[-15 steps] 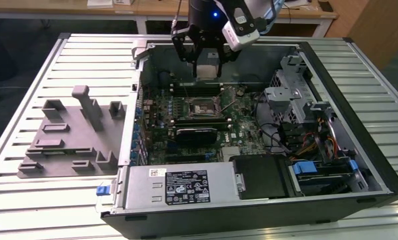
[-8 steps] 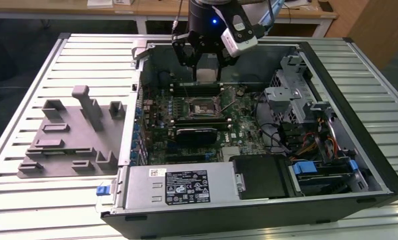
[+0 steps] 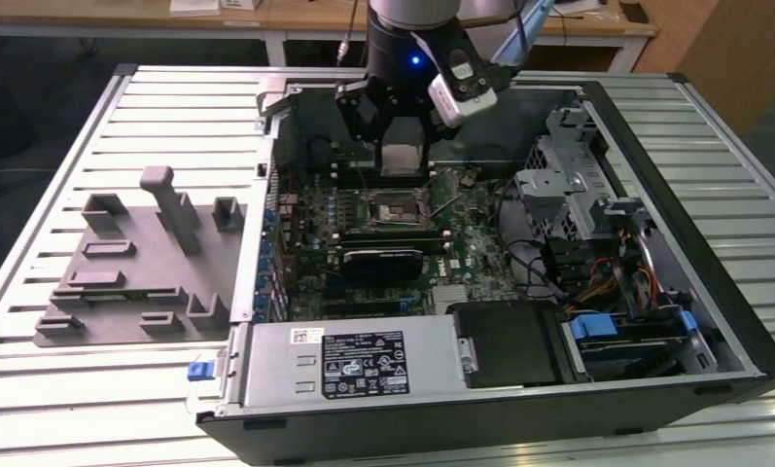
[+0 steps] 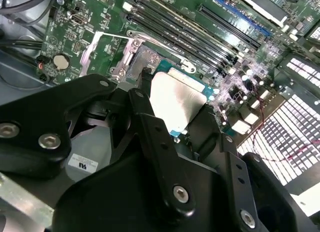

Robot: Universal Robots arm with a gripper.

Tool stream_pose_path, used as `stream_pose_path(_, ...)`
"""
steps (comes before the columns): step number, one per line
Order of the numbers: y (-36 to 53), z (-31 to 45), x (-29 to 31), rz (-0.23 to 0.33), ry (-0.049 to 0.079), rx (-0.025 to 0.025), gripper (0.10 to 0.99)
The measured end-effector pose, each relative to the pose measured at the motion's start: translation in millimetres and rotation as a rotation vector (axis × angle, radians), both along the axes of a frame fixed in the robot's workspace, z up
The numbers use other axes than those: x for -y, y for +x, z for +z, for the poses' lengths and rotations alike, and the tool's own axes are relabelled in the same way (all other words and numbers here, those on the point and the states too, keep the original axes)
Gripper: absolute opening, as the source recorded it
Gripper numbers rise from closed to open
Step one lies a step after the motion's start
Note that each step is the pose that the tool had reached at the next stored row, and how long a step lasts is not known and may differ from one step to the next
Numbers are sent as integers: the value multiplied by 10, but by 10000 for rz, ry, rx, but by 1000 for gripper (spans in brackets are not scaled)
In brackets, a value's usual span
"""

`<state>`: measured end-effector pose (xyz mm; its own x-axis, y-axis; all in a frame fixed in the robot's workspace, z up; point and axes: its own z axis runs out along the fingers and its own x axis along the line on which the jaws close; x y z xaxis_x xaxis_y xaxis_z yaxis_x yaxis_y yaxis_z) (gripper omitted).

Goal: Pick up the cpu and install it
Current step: 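Pick up the cpu and move it towards the insertion slot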

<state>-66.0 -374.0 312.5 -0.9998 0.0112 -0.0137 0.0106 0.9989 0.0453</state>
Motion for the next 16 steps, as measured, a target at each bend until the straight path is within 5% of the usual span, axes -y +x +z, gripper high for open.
stream_pose_path(16, 0, -290, -1, 0, -6, -1, 541)
